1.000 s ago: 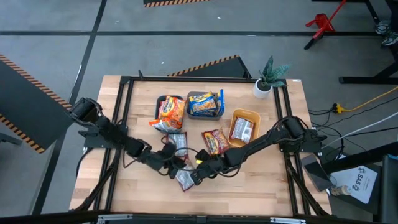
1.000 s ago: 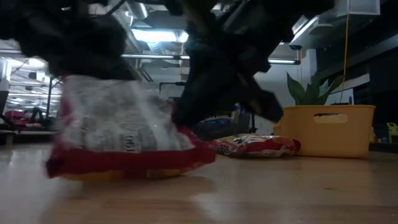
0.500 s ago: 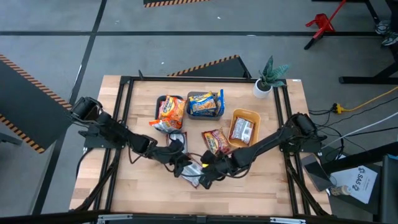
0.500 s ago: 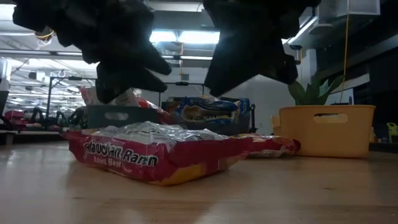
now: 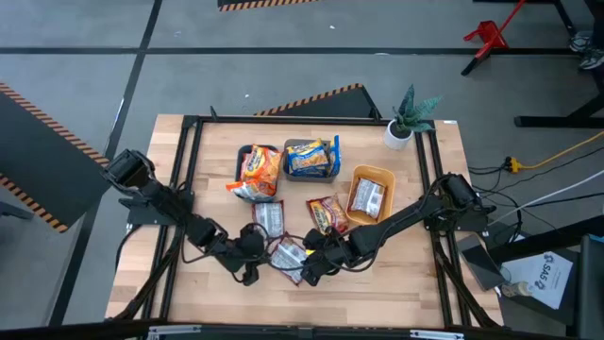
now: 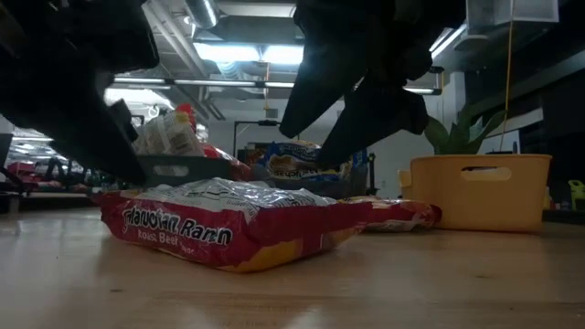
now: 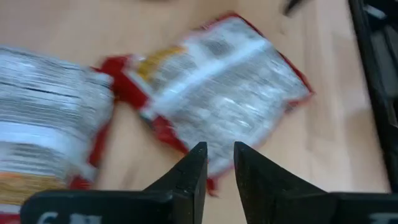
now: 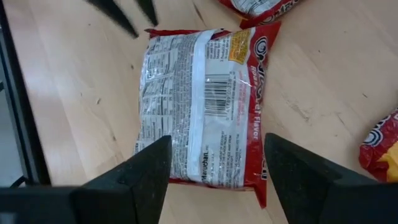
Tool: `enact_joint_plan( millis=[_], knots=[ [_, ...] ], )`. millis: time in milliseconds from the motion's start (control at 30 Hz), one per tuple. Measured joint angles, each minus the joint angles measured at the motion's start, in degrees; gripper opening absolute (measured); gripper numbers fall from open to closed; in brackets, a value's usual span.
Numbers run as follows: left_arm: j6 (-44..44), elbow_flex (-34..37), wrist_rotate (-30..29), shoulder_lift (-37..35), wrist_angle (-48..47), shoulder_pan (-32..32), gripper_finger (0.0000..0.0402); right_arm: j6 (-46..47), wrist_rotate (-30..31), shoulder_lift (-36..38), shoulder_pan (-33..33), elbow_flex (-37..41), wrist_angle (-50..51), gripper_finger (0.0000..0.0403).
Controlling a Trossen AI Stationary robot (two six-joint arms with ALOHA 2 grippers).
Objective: Sort Maruchan noodles
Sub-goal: Put the red noodle pack into the yellow bin
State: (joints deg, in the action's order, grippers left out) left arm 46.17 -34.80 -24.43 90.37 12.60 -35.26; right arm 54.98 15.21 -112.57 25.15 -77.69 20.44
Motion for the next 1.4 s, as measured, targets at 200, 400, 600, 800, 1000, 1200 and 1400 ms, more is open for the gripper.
enact_joint_plan(
  millis=[200, 400, 600, 800, 1000, 1200, 1400],
  knots=[
    [-0.1, 2.3, -1.7, 1.2, 4.8, 1.2, 0.0071, 0.1, 0.3, 0.0, 0.0, 0.0, 0.2, 0.0243],
    [0.5, 2.3, 0.2, 6.2, 10.1, 1.0, 0.0071, 0.2, 0.3, 0.0, 0.0, 0.0, 0.7, 0.0244],
    [4.7, 2.3, 1.5, 10.0, 11.3, 0.4, 0.0071, 0.2, -0.8, -0.3, 0.0, 0.0, 0.5, 0.0244],
    [6.1, 2.0, 1.9, 12.2, 12.2, 0.3, 0.0071, 3.7, -1.8, -3.0, -0.1, 0.0, 0.5, 0.0244],
    [6.2, 2.1, 2.1, 12.2, 11.7, 0.3, 0.0071, 3.1, -0.7, -3.6, -1.4, 0.0, -1.4, 0.0244],
    [6.3, 2.1, 2.5, 12.3, 11.4, 0.3, 0.0071, -0.4, -10.3, -3.5, -5.7, 0.0, -0.3, 0.0244],
    [6.3, 2.1, 2.7, 12.3, 11.3, 0.3, 0.0071, -4.2, -22.6, -3.6, -9.7, 1.4, 1.2, 0.0244]
  ],
)
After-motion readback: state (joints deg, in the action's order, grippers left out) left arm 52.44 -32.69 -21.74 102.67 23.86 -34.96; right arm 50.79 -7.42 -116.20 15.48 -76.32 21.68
